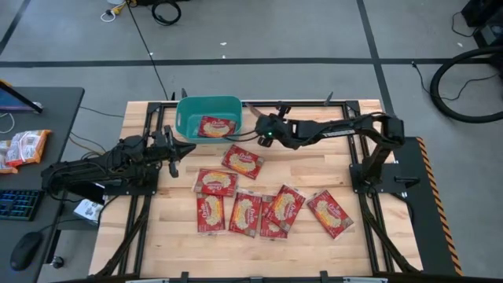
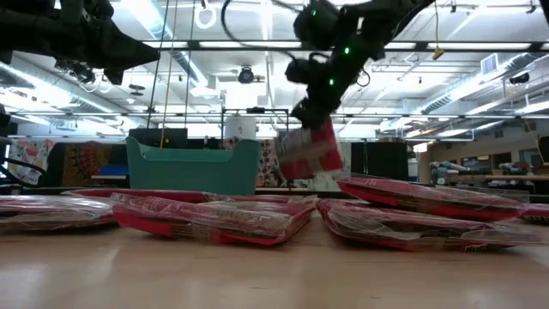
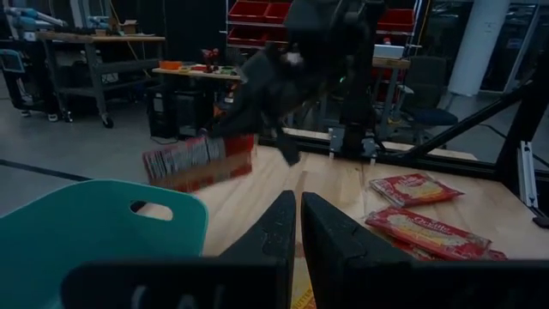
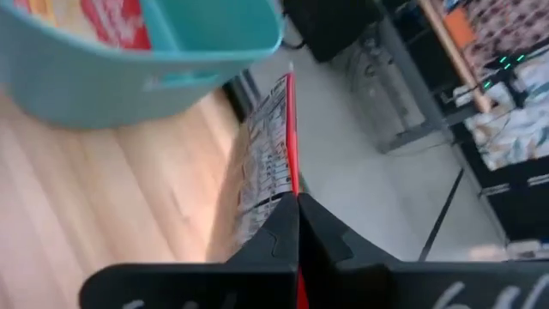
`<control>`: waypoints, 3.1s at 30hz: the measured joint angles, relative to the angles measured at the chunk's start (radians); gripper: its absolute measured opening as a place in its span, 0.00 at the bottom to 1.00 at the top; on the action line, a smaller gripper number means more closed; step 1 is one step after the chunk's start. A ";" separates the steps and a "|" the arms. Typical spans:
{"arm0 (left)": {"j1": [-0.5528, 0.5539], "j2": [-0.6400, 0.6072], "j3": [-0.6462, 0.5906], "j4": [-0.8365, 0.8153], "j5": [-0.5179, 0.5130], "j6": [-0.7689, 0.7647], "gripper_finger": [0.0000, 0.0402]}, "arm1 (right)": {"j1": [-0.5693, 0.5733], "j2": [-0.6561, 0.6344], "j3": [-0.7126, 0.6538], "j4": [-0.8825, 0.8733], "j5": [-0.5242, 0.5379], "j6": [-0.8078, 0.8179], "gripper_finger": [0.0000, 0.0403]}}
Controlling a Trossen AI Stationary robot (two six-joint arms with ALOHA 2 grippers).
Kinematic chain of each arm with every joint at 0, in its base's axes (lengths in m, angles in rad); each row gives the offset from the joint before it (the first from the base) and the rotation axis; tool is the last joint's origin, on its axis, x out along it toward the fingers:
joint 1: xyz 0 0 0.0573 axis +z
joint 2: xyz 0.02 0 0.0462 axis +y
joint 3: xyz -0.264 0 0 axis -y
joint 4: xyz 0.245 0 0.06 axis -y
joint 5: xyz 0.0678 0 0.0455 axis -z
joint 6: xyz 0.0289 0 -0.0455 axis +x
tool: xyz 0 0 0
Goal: Sort popcorn bags into baskets
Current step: Put the red popcorn bag into the green bin
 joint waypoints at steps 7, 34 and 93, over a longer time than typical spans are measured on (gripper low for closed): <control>0.000 0.000 0.000 0.006 -0.014 0.000 0.07 | 0.026 -0.060 0.000 0.150 -0.009 -0.159 0.00; 0.000 0.000 0.000 0.012 -0.014 0.024 0.07 | -0.023 0.502 0.783 0.052 -0.461 -0.406 0.00; -0.002 0.268 0.000 0.250 0.039 0.026 0.07 | 0.093 -0.047 0.009 -0.100 -0.506 0.070 0.28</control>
